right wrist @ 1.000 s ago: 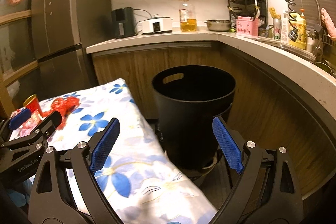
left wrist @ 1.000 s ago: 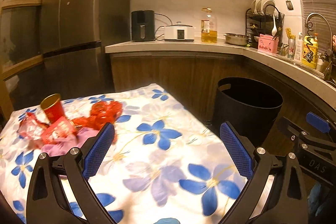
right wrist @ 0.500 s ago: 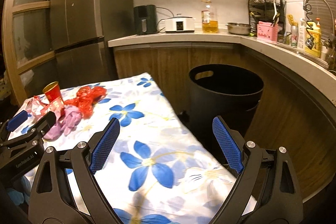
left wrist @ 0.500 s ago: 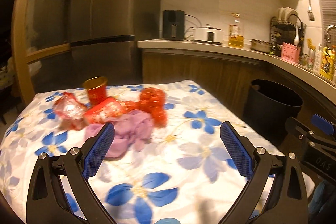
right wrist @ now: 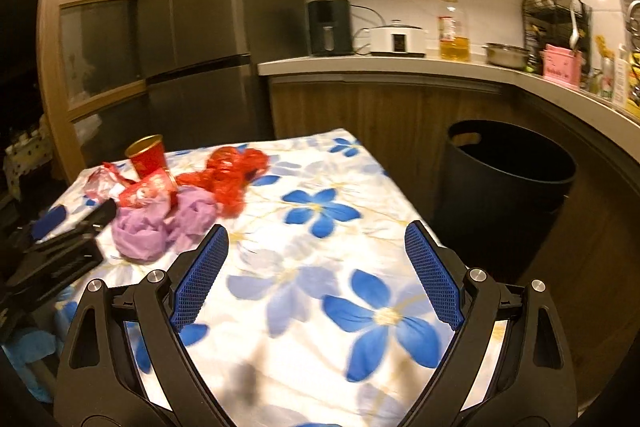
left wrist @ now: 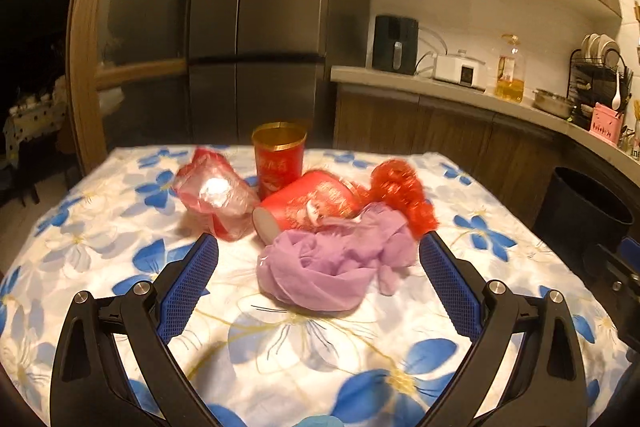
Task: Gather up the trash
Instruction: 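Grasp the purple bag with the left tool while the right tool grasps a pink glove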
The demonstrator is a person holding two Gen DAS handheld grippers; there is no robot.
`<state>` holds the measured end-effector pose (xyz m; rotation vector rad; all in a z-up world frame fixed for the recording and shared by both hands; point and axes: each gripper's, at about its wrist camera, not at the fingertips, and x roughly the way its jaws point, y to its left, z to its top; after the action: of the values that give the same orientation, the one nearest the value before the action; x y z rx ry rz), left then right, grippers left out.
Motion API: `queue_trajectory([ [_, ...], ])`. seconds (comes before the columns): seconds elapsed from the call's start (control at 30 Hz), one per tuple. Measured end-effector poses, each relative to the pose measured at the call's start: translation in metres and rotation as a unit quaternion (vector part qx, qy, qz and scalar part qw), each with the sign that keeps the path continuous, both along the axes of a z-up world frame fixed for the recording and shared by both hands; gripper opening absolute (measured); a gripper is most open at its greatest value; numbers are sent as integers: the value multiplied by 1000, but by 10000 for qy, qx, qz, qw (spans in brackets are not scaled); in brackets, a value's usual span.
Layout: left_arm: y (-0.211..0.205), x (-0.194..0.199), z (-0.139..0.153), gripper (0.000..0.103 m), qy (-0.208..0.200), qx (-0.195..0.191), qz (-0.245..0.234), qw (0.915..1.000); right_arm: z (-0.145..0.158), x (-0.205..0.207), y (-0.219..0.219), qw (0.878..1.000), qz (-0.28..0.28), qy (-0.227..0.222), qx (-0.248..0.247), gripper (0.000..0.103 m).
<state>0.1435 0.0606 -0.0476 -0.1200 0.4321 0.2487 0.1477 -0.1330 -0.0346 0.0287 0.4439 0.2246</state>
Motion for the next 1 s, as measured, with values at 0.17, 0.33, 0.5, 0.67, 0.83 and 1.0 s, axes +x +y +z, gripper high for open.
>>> queue_trajectory([
  [0.17, 8, 22, -9, 95, 328, -239, -113, 9991, 1, 10, 15, 10000, 69, 8, 23, 88],
  [0.33, 8, 39, -25, 72, 823, -257, -188, 9961, 0, 21, 30, 9999, 164, 20, 28, 88],
  [0.5, 20, 47, -40, 38, 1236, -617, -334, 9899, -5, 29, 49, 9993, 372, 71, -34, 88],
  [0.67, 24, 35, -40, 9, 1150, -827, -455, 9889, -12, 38, 70, 9977, 638, 213, -76, 80],
  [0.83, 30, 2, -25, 7, 713, -825, -416, 9932, -26, 50, 95, 9945, 933, 455, -143, 64],
  [1.0, 41, -27, -9, 7, 423, -638, -179, 9969, -37, 64, 121, 9912, 1146, 607, -272, 52],
])
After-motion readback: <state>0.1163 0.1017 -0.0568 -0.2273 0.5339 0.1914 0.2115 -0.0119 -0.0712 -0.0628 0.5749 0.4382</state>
